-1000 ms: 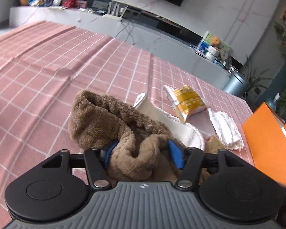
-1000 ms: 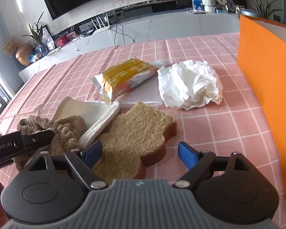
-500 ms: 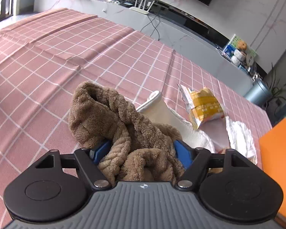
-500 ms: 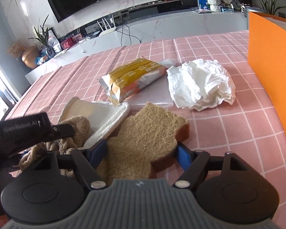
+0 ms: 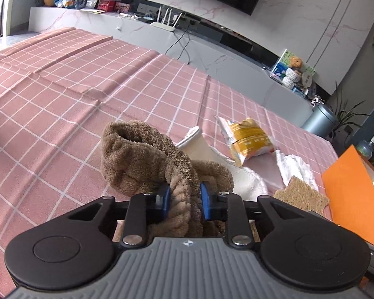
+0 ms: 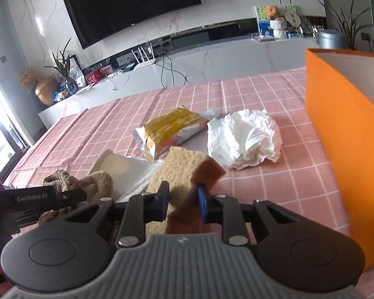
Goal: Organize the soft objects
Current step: 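Grasp the bread-shaped sponge with right tool while left tool holds towel, then carry towel and sponge into the orange box and open both tools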
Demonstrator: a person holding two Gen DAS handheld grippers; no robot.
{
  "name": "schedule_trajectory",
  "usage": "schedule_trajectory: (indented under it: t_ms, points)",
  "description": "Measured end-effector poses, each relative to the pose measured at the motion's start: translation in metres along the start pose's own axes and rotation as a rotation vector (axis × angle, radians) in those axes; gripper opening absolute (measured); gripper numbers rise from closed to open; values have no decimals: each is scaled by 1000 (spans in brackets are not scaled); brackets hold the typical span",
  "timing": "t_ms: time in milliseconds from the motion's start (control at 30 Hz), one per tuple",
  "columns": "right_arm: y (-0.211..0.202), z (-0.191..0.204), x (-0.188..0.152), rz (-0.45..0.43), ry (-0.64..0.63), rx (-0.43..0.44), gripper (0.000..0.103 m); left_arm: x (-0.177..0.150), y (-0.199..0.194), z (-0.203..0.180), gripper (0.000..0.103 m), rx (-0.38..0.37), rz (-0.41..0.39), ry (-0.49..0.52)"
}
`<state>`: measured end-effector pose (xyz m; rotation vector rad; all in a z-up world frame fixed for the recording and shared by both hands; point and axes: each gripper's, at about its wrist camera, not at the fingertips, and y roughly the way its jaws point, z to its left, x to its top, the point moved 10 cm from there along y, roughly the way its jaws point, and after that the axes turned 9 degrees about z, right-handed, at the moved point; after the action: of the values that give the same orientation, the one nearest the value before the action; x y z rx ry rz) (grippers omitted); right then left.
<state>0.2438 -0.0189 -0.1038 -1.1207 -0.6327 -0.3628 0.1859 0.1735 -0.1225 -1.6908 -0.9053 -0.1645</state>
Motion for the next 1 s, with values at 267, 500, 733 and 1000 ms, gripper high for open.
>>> schedule_trajectory:
  t_ms: [267,500,733,1000]
  points:
    - [-39,-16,2,-58,-4,-33,15,-4,-32,-18,21,-40,-57,73]
    - [-74,-25,8,-124,-20,-47,15,4,-66,-39,21,-77,-133,126]
    - [-109,-36,16,-186,-39,-59,15,4,-88,-81,21,-164,-164,212]
    - [-152,-65,42,-248,-87,-115,15,3,-92,-143,21,-265,-163,317]
